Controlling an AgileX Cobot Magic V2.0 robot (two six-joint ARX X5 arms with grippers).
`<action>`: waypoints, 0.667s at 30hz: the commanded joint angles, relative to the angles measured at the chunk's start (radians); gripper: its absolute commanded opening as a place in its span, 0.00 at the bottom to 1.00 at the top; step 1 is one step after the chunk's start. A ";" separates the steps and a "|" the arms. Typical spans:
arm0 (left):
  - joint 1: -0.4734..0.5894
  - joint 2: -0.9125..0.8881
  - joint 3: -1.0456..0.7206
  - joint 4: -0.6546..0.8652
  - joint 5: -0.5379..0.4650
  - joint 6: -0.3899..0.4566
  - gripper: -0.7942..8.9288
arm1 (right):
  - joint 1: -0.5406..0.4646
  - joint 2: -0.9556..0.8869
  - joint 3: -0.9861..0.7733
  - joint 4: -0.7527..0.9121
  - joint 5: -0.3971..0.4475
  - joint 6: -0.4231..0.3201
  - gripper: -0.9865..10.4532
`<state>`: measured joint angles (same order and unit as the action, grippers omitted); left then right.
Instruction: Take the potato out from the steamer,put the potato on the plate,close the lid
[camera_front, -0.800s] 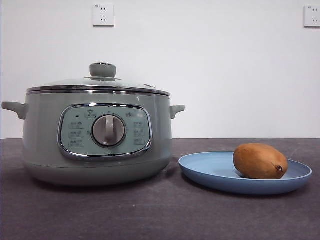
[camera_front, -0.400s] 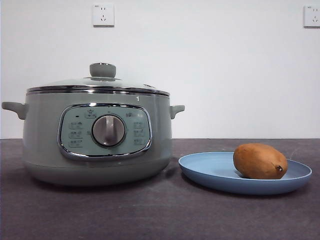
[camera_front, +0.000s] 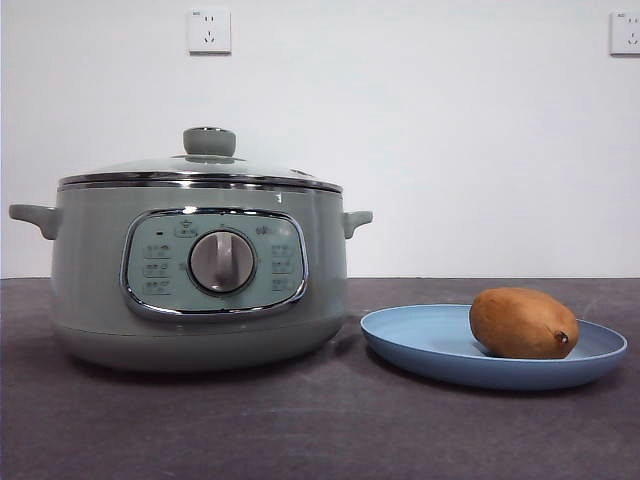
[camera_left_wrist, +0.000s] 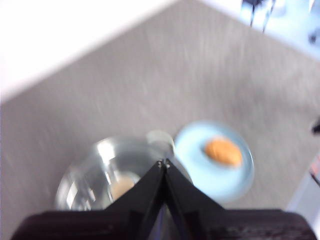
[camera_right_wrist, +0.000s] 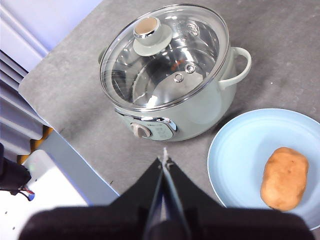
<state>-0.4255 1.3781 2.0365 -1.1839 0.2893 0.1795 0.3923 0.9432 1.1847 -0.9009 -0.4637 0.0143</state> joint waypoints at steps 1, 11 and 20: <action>0.002 -0.100 -0.226 0.215 0.006 -0.009 0.08 | 0.000 -0.001 0.006 0.002 0.001 -0.005 0.07; 0.062 -0.678 -1.410 1.307 0.003 -0.270 0.08 | 0.000 -0.001 0.006 0.002 0.001 -0.005 0.07; 0.203 -1.114 -1.850 1.392 -0.105 -0.412 0.08 | 0.000 -0.001 0.006 0.002 0.001 -0.005 0.07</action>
<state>-0.2363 0.3008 0.2089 0.2070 0.1898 -0.1921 0.3927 0.9432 1.1847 -0.9009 -0.4641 0.0139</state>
